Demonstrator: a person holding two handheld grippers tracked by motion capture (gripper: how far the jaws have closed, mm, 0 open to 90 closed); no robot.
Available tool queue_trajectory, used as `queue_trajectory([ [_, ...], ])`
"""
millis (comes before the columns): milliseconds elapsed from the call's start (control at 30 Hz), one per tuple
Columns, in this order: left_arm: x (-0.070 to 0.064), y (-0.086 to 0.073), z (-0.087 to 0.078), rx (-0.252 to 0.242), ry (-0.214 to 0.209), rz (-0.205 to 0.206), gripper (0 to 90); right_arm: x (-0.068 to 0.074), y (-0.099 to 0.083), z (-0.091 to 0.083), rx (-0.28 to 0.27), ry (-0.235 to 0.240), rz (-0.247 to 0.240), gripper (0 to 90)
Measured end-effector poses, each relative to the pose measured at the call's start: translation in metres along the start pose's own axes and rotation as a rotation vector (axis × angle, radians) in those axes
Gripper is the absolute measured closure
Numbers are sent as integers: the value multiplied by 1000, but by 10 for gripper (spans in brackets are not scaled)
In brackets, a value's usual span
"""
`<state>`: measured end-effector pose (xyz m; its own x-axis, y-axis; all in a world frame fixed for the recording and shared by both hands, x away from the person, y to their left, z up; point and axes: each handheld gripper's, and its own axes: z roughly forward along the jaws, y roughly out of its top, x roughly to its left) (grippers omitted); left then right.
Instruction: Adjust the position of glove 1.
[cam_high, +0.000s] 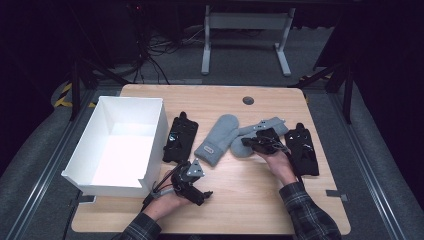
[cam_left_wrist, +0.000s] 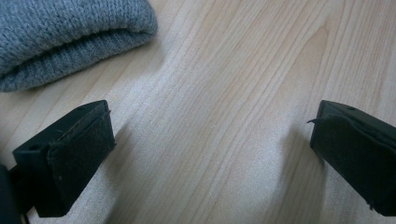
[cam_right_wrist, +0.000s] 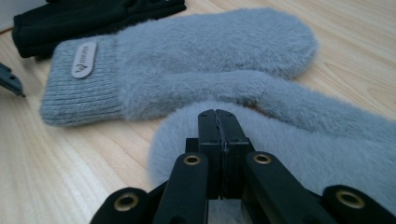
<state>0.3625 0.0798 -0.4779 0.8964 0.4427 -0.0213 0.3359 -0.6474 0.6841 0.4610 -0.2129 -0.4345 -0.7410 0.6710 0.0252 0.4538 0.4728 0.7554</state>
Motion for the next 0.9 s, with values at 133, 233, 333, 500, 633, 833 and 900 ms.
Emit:
queue_trajectory([
  [133, 0, 0, 0, -1, 0, 0, 0, 0, -4, 12, 48, -5, -12, 900],
  [233, 0, 0, 0, -2, 2, 2, 1, 0, -8, 18, 67, 6, -8, 900],
  [333, 0, 0, 0, 0, 0, -1, 1, 0, -11, 17, 66, 20, 8, 900],
  [500, 0, 0, 0, -2, 2, 2, 0, 3, -14, 11, 86, 38, 5, 900],
  [633, 0, 0, 0, -1, 1, 0, 1, 9, -21, 5, 80, 47, 5, 900],
  [833, 0, 0, 0, -2, 3, -2, 1, 16, -25, -1, 91, 48, -2, 900],
  [900, 0, 0, 0, -3, 5, -3, 1, 20, -27, -4, 93, 50, -6, 900],
])
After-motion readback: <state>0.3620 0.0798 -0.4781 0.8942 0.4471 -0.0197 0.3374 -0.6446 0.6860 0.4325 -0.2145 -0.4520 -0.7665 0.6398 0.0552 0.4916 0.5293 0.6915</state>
